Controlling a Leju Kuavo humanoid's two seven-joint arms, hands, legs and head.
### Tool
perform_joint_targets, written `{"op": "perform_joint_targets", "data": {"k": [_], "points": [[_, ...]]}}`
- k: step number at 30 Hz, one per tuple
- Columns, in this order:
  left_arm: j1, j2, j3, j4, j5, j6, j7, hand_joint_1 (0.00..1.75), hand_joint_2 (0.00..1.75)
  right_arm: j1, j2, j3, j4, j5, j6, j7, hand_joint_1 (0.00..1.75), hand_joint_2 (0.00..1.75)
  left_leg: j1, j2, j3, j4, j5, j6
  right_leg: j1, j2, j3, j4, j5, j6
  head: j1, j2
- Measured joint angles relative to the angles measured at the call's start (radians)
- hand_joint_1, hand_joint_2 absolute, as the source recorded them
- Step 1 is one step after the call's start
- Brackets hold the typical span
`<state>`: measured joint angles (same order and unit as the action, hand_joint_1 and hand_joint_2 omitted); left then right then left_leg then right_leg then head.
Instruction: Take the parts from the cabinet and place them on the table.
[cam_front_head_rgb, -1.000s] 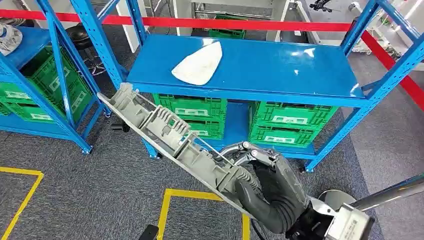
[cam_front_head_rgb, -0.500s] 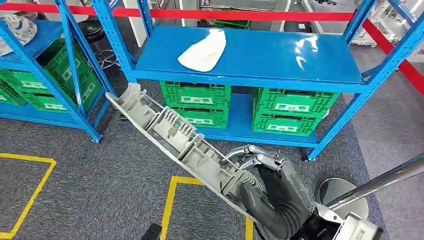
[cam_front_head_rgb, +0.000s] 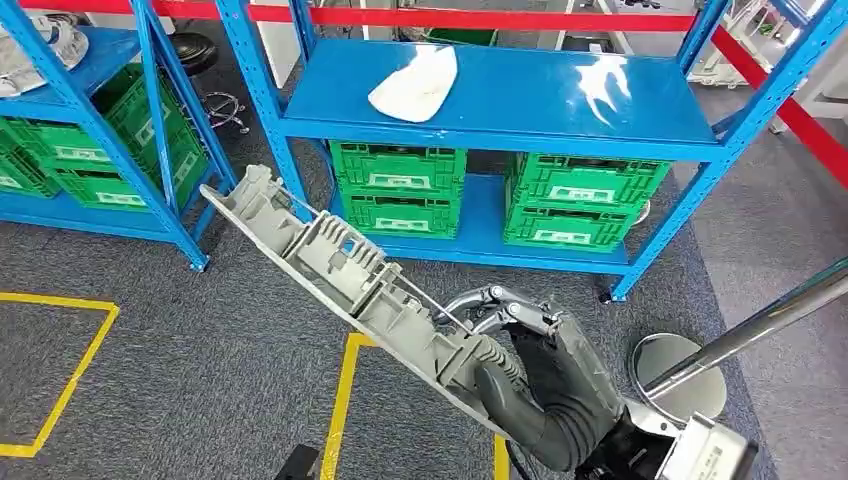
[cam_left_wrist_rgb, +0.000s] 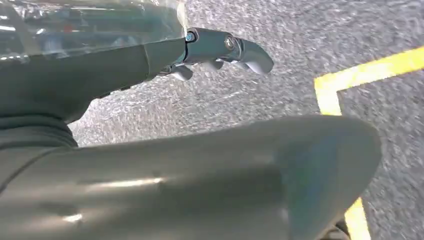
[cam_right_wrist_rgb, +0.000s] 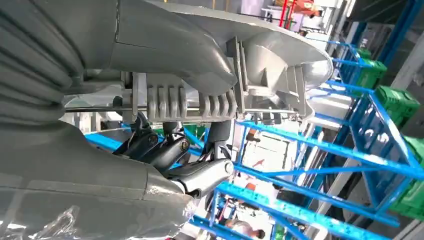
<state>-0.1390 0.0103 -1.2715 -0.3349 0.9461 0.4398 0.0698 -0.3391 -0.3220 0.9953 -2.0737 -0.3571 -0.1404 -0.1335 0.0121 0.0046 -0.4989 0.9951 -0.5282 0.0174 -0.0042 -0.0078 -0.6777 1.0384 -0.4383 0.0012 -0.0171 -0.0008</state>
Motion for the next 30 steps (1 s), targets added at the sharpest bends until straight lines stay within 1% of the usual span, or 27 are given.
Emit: {"op": "perform_joint_targets", "data": {"k": [2,3,4,5,6,7,8,9,10,11,13,14,15,16,17,18,19,20,21,22,23,24,25,26,28,29,30], "points": [[-0.004,0.000,0.000,0.000,0.000,-0.001,0.000,0.00,1.75,-0.001,-0.002,-0.001,0.000,-0.002,0.000,0.000,1.75,1.75,-0.002,0.001,-0.028,0.001,0.023,0.010,-0.002,0.000,-0.033,0.121,-0.125,0.006,0.015,0.000],[-0.003,-0.001,0.000,0.000,0.000,-0.001,0.000,0.00,1.75,0.000,-0.002,-0.001,0.001,-0.002,0.000,0.000,1.75,1.75,-0.005,0.001,-0.043,0.002,0.035,0.012,-0.002,0.000,-0.050,0.199,-0.170,0.008,0.017,0.000],[-0.003,-0.001,0.000,0.000,0.000,-0.001,0.001,0.00,1.75,0.000,-0.003,-0.001,0.002,-0.002,0.000,0.000,1.75,1.75,-0.007,0.001,-0.058,0.003,0.045,0.013,-0.002,0.000,-0.059,0.260,-0.186,0.009,0.019,0.000],[-0.003,0.000,0.000,0.000,0.000,-0.001,0.001,0.00,1.75,0.000,-0.003,-0.001,0.003,-0.002,0.000,0.000,1.75,1.75,-0.009,0.001,-0.074,0.005,0.057,0.012,-0.002,0.000,-0.052,0.289,-0.169,0.007,0.020,0.000],[-0.004,0.000,0.000,0.000,0.000,-0.001,0.001,0.00,1.75,0.000,-0.004,-0.001,0.003,-0.002,0.000,0.000,1.75,1.75,-0.012,0.001,-0.091,0.008,0.067,0.012,-0.001,0.000,-0.028,0.277,-0.132,0.003,0.021,0.000],[-0.005,0.000,0.000,0.000,0.000,-0.001,0.002,0.00,1.75,0.000,-0.005,-0.002,0.004,-0.002,0.000,0.000,1.75,1.75,-0.015,0.001,-0.108,0.011,0.078,0.012,0.000,0.000,0.013,0.230,-0.093,-0.004,0.021,0.000],[-0.005,-0.001,0.000,0.000,0.000,-0.001,0.002,0.00,1.75,-0.001,-0.005,-0.002,0.004,-0.002,0.000,0.000,1.75,1.75,-0.018,0.000,-0.122,0.013,0.087,0.011,0.003,0.000,0.074,0.153,-0.071,-0.015,0.022,0.000],[-0.004,-0.003,0.000,-0.001,0.000,-0.001,0.002,0.00,1.75,-0.002,-0.005,-0.002,0.003,-0.002,0.000,0.000,1.75,1.75,-0.017,0.000,-0.127,0.015,0.094,0.009,0.008,0.001,0.138,0.068,-0.077,-0.026,0.021,0.000],[-0.004,-0.003,0.000,-0.003,0.000,-0.001,0.002,0.00,1.75,-0.005,-0.005,-0.002,0.003,-0.002,0.000,0.000,1.75,1.75,-0.024,-0.001,-0.134,0.018,0.100,0.004,0.016,0.000,0.204,-0.032,-0.110,-0.037,0.021,0.000],[-0.005,-0.003,0.000,-0.003,0.000,-0.001,0.002,0.00,1.75,-0.008,-0.005,-0.003,0.003,-0.002,0.000,0.000,1.75,1.75,-0.020,-0.001,-0.139,0.017,0.113,-0.002,0.015,-0.001,0.219,-0.071,-0.124,-0.032,0.020,0.000],[-0.006,-0.004,0.000,-0.003,-0.001,-0.001,0.003,0.00,1.75,-0.008,-0.005,-0.003,0.003,-0.002,0.000,-0.001,1.75,1.75,-0.012,0.001,-0.148,0.010,0.135,-0.015,0.025,0.001,0.203,-0.067,-0.108,-0.039,0.021,0.000],[-0.004,-0.002,0.000,-0.003,-0.001,-0.001,0.003,0.00,1.75,-0.008,-0.005,-0.003,0.004,-0.002,0.000,0.000,1.75,1.75,-0.016,-0.001,-0.151,0.009,0.143,-0.022,0.020,-0.001,0.191,-0.079,-0.092,-0.044,0.024,0.000],[-0.004,-0.001,0.000,-0.003,-0.001,-0.001,0.003,0.00,1.75,-0.010,-0.005,-0.003,0.004,-0.002,0.000,0.000,1.75,1.75,-0.014,-0.003,-0.161,0.017,0.115,-0.026,0.014,-0.005,0.187,-0.081,-0.078,-0.049,0.026,0.000],[-0.001,-0.002,0.000,-0.003,-0.001,-0.001,0.003,0.00,1.75,-0.011,-0.005,-0.003,0.004,-0.002,0.000,0.000,1.75,1.75,-0.012,-0.004,-0.176,0.053,0.056,-0.034,0.012,-0.005,0.174,-0.082,-0.067,-0.057,0.017,0.000],[-0.001,-0.002,0.000,-0.003,0.000,0.000,0.003,0.00,1.75,-0.010,-0.005,-0.003,0.004,-0.002,0.000,0.000,1.75,1.75,-0.008,-0.004,-0.191,0.121,-0.006,-0.040,0.012,-0.005,0.163,-0.079,-0.058,-0.058,0.012,0.000],[-0.001,-0.001,0.000,-0.003,-0.001,-0.001,0.003,0.00,1.75,-0.010,-0.005,-0.002,0.004,-0.002,0.000,0.000,1.75,1.75,-0.005,-0.004,-0.206,0.204,-0.054,-0.045,0.012,-0.006,0.152,-0.076,-0.049,-0.059,0.010,0.000],[-0.001,-0.001,0.000,-0.003,-0.001,-0.001,0.003,0.00,1.75,-0.010,-0.005,-0.002,0.004,-0.002,0.000,0.000,1.75,1.75,-0.004,-0.004,-0.215,0.276,-0.078,-0.049,0.012,-0.006,0.137,-0.072,-0.041,-0.058,0.011,0.000],[-0.001,-0.001,0.000,-0.003,-0.001,-0.001,0.003,0.00,1.75,-0.010,-0.005,-0.002,0.005,-0.002,0.000,0.000,1.75,1.75,-0.003,-0.004,-0.212,0.308,-0.073,-0.052,0.012,-0.006,0.123,-0.066,-0.034,-0.057,0.010,0.000],[-0.001,-0.001,0.000,-0.003,-0.001,-0.002,0.003,0.00,1.75,-0.010,-0.005,-0.002,0.007,-0.002,0.000,0.000,1.75,1.75,-0.002,-0.004,-0.191,0.302,-0.048,-0.053,0.011,-0.006,0.107,-0.059,-0.028,-0.055,0.008,0.000],[-0.002,-0.001,0.000,-0.003,-0.001,-0.002,0.003,0.00,1.75,-0.010,-0.005,-0.002,0.007,-0.002,0.000,0.000,1.75,1.75,-0.001,-0.004,-0.153,0.259,-0.014,-0.054,0.011,-0.006,0.090,-0.051,-0.022,-0.053,0.007,0.000],[-0.003,-0.001,0.000,-0.003,-0.002,-0.003,0.003,0.00,1.75,-0.010,-0.005,-0.002,0.009,-0.002,0.000,0.000,1.75,1.75,0.000,-0.004,-0.094,0.179,0.016,-0.053,0.011,-0.005,0.073,-0.040,-0.016,-0.050,0.006,0.000],[-0.006,0.000,0.000,-0.003,-0.003,-0.003,0.003,0.00,1.75,-0.010,-0.005,-0.003,0.009,-0.002,0.000,0.000,1.75,1.75,0.000,-0.004,-0.035,0.096,0.018,-0.050,0.011,-0.004,0.061,-0.031,-0.012,-0.045,0.004,0.000],[-0.009,0.000,0.000,-0.003,-0.003,-0.006,0.003,0.00,1.75,-0.011,-0.006,-0.003,0.009,-0.002,0.000,0.000,1.75,1.75,-0.003,-0.005,0.013,0.026,-0.015,-0.045,0.016,-0.003,0.049,-0.022,-0.009,-0.040,0.001,0.000],[-0.011,-0.001,0.000,-0.003,-0.003,-0.006,0.003,0.00,1.75,-0.011,-0.006,-0.003,0.009,-0.002,0.001,0.000,1.75,1.75,-0.005,-0.007,0.014,0.007,-0.022,-0.036,0.015,-0.005,0.044,-0.019,-0.003,-0.034,0.003,0.000],[-0.010,-0.001,0.000,-0.003,-0.003,-0.008,0.004,0.00,1.75,-0.014,-0.006,-0.004,0.009,-0.002,0.002,0.000,1.75,1.75,-0.010,-0.006,0.003,0.011,-0.014,-0.023,0.012,-0.005,0.040,-0.021,0.014,-0.022,0.003,0.000],[-0.008,-0.001,-0.001,-0.003,-0.003,-0.008,0.006,0.00,1.75,-0.014,-0.006,-0.004,0.009,-0.002,0.003,0.000,1.75,1.75,-0.009,-0.005,-0.003,0.005,-0.002,-0.011,0.013,-0.004,0.038,-0.022,0.021,-0.016,0.003,0.000],[-0.010,-0.002,0.000,-0.004,-0.003,-0.008,0.008,0.00,1.75,-0.014,-0.007,-0.004,0.010,-0.002,0.003,0.000,1.75,1.75,-0.002,0.000,-0.006,-0.001,0.009,-0.002,0.011,0.001,0.031,-0.014,0.002,-0.010,0.002,0.000]]}}
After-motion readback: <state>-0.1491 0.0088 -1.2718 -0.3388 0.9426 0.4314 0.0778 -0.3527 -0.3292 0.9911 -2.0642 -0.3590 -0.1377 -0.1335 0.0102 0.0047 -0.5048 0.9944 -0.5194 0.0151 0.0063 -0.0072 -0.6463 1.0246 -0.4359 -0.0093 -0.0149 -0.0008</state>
